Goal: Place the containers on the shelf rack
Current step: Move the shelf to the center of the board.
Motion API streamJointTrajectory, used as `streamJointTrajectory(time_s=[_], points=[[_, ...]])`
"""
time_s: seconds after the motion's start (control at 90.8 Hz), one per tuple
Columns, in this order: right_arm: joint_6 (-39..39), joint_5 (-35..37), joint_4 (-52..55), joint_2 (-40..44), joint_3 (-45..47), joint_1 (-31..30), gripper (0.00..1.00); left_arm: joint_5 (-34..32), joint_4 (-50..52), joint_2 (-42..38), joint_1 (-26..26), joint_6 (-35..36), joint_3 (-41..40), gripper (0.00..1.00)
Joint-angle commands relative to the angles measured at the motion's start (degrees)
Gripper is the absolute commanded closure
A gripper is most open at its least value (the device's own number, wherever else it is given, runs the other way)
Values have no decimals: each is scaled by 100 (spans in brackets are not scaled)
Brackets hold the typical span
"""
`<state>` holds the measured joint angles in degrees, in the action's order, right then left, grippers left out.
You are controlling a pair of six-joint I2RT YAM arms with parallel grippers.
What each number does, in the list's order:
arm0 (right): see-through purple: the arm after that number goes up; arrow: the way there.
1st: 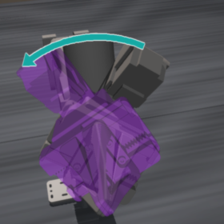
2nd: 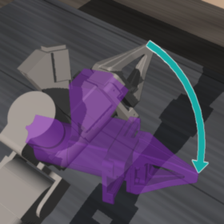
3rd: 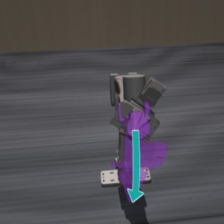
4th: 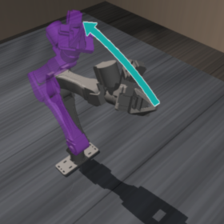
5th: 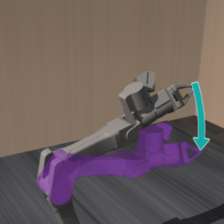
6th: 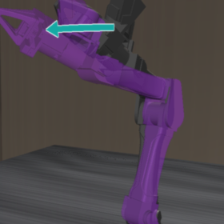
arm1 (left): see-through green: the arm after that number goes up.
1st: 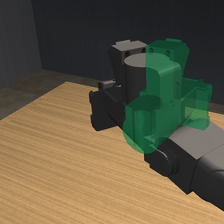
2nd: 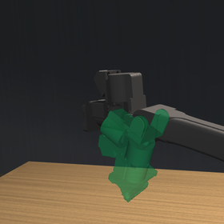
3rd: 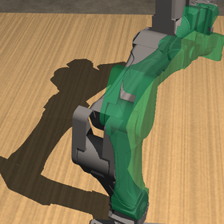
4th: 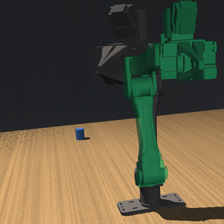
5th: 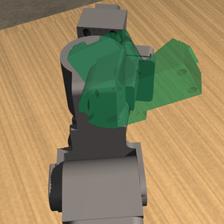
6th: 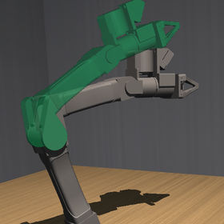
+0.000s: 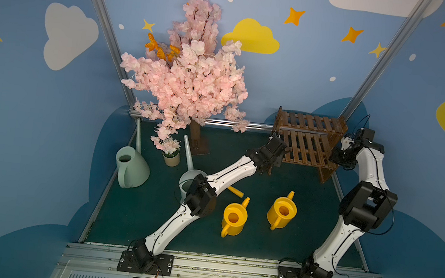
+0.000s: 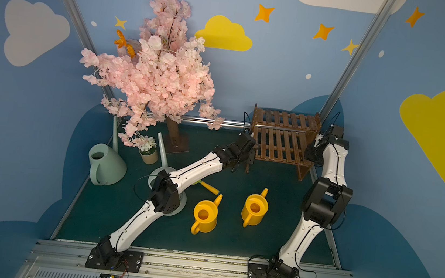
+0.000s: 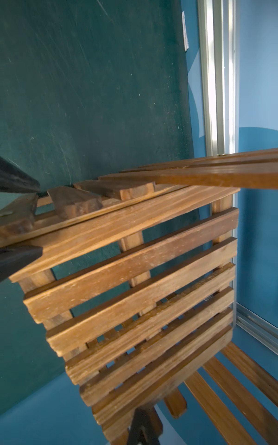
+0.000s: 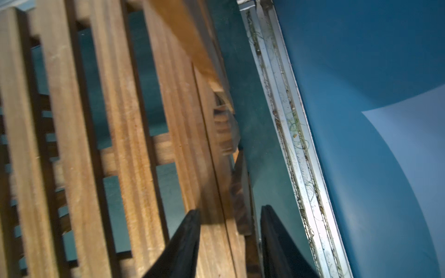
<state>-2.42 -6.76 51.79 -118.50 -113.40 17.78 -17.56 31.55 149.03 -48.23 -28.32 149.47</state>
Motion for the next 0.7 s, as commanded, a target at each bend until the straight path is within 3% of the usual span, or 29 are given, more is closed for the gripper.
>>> streamJointTrajectory(time_s=[0.0,0.242,0.694], points=[[57,-148,180,-124,-130,-251,65,187,355,127,74,-36,91,62],[214,-95,288,-56,-5,-487,78,-92,354,-80,101,255,-21,75],[250,-172,-106,623,980,-569,92,-231,343,-571,288,522,-694,98]])
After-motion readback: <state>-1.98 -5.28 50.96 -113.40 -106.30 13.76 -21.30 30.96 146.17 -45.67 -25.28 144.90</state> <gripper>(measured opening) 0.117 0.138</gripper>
